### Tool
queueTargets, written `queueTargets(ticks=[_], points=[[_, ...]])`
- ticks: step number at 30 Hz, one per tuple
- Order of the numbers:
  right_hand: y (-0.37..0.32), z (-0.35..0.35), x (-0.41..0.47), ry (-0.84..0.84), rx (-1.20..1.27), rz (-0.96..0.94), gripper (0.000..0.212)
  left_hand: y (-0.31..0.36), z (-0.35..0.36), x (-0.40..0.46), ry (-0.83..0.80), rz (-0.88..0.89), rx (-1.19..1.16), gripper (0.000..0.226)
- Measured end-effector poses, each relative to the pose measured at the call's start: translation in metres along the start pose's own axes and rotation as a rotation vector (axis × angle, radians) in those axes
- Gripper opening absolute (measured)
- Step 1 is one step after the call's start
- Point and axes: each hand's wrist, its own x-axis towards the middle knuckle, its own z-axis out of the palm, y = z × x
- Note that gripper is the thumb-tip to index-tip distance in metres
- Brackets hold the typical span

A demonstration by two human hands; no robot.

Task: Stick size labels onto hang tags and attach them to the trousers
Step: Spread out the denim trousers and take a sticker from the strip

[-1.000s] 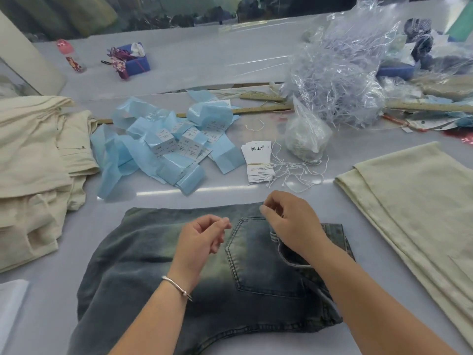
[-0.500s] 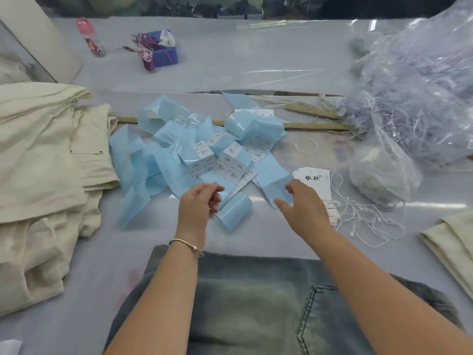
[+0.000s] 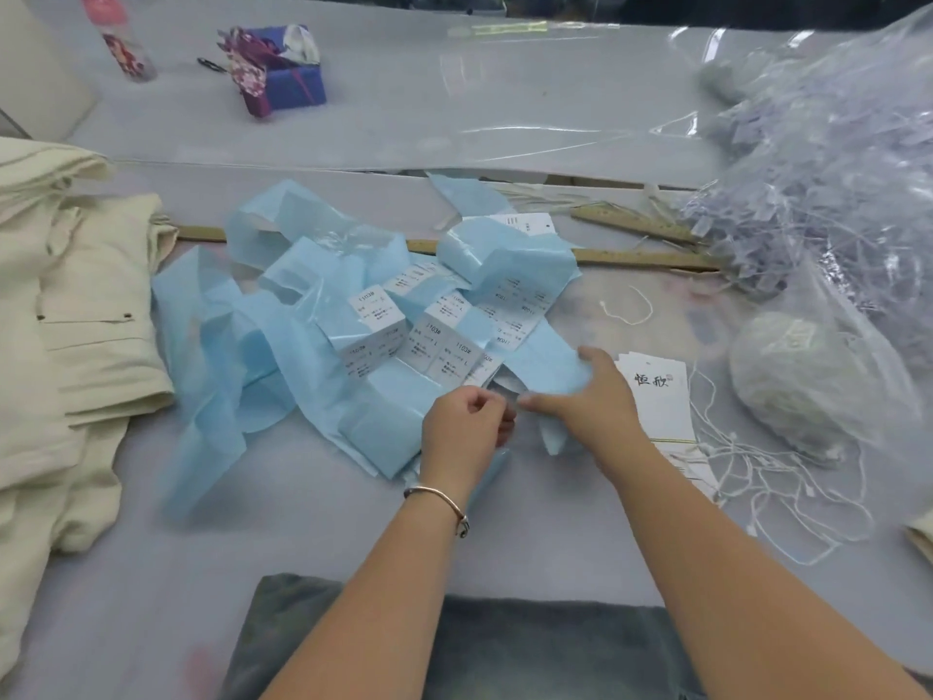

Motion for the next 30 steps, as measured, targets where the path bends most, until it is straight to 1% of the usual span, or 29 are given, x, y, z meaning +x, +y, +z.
queueTargets(ticks=[2,3,4,6,7,8,10,11,12,13,14,15,16,17,19,20,21,22,25,28,30], points=[[0.002,-0.005,-0.011,0.004,0.337,0.077,0.086,-0.006,-0.001,-0.003,0.009,0.011,-0.011,0.021],[0.003,-0.006,-0.018,0.008,0.419,0.09,0.086,-0.008,-0.001,-0.005,-0.005,0.007,-0.02,0.023],[0.004,-0.006,-0.025,0.011,0.431,0.078,0.081,-0.009,0.0,-0.007,-0.029,-0.012,-0.046,0.025],[0.009,-0.005,-0.038,-0.002,0.383,0.047,0.053,-0.01,0.0,-0.01,-0.072,-0.059,-0.12,0.03],[0.011,-0.005,-0.043,-0.048,0.356,0.067,0.041,-0.01,0.0,-0.01,-0.081,-0.067,-0.131,0.03],[0.013,-0.005,-0.047,-0.121,0.328,0.098,0.033,-0.01,-0.001,-0.01,-0.082,-0.066,-0.121,0.026],[0.015,-0.009,-0.05,-0.28,0.242,0.155,0.028,-0.012,-0.003,-0.008,-0.074,-0.043,-0.059,0.008],[0.014,-0.01,-0.048,-0.299,0.209,0.171,0.027,-0.012,-0.004,-0.008,-0.074,-0.036,-0.034,0.013],[0.012,-0.011,-0.044,-0.24,0.184,0.175,0.026,-0.013,-0.004,-0.009,-0.08,-0.03,-0.025,0.019],[0.009,-0.011,-0.038,-0.119,0.149,0.16,0.028,-0.014,-0.005,-0.009,-0.084,-0.022,-0.001,0.022],[0.006,-0.009,-0.031,0.012,0.099,0.104,0.031,-0.016,-0.005,-0.009,-0.083,-0.01,0.024,0.022],[0.003,-0.007,-0.023,0.107,0.064,0.04,0.034,-0.016,-0.005,-0.01,-0.083,0.0,0.05,0.021],[-0.002,-0.004,-0.014,0.156,0.072,0.005,0.037,-0.017,-0.005,-0.011,-0.083,0.006,0.055,0.021],[-0.006,0.0,-0.004,0.165,0.13,0.019,0.039,-0.016,-0.005,-0.011,-0.085,0.011,0.059,0.02],[-0.018,0.005,0.019,0.107,0.387,0.162,0.039,-0.015,-0.005,-0.012,-0.088,0.016,0.067,0.02],[-0.024,0.007,0.029,0.082,0.508,0.241,0.032,-0.014,-0.006,-0.012,-0.094,0.018,0.069,0.02],[-0.029,0.009,0.039,0.078,0.579,0.288,0.025,-0.013,-0.006,-0.012,-0.103,0.021,0.074,0.021],[-0.031,0.011,0.05,0.106,0.594,0.295,0.022,-0.013,-0.007,-0.011,-0.112,0.024,0.075,0.022],[-0.032,0.017,0.075,0.186,0.568,0.258,0.027,-0.012,-0.014,-0.008,-0.111,0.053,0.122,0.022],[-0.028,0.019,0.09,0.219,0.536,0.308,0.025,-0.01,-0.019,-0.005,-0.098,0.079,0.165,0.014],[-0.028,0.015,0.098,0.232,0.476,0.29,0.027,-0.009,-0.02,-0.005,-0.075,0.104,0.215,0.017]])
